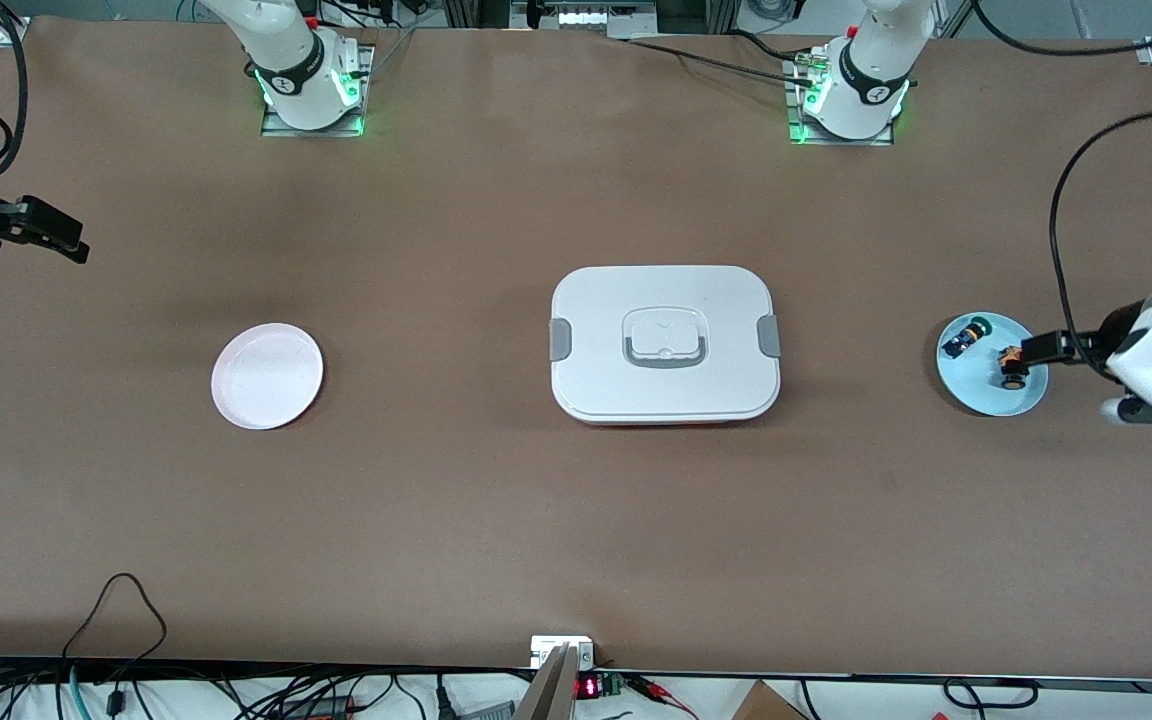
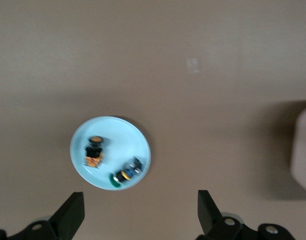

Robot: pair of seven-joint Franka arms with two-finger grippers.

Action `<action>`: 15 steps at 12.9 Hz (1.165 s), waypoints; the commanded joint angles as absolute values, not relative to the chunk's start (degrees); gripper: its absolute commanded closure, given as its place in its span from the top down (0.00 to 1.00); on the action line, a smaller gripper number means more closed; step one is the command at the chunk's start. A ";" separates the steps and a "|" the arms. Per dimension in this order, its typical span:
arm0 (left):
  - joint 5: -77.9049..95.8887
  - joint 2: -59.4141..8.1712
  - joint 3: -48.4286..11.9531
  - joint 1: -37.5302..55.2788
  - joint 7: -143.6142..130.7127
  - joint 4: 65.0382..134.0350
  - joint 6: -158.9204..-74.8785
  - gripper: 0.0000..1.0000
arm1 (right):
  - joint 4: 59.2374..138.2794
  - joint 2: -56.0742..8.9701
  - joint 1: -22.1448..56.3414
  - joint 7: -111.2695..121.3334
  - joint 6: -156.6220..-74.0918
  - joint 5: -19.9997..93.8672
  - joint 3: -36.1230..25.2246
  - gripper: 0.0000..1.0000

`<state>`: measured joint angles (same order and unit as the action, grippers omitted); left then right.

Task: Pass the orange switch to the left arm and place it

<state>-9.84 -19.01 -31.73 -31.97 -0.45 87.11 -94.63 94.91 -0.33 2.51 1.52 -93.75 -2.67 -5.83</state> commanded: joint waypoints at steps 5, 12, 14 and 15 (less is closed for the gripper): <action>-1.86 -12.23 -25.51 -23.58 -3.77 84.20 -85.87 1.00 | 93.78 -0.62 2.64 2.37 -93.17 -0.88 -6.06 1.00; -0.26 -8.09 -16.52 -15.82 -3.87 87.01 -86.13 1.00 | 93.25 -0.62 2.99 3.33 -92.90 -0.88 -5.89 1.00; -0.18 -8.17 -16.52 -15.82 -3.87 86.92 -86.31 1.00 | 93.16 -0.62 2.99 3.52 -92.90 -0.88 -5.89 1.00; -0.18 -8.17 -16.52 -15.82 -3.95 86.92 -86.31 1.00 | 93.16 -0.62 2.99 3.52 -92.90 -0.88 -5.89 1.00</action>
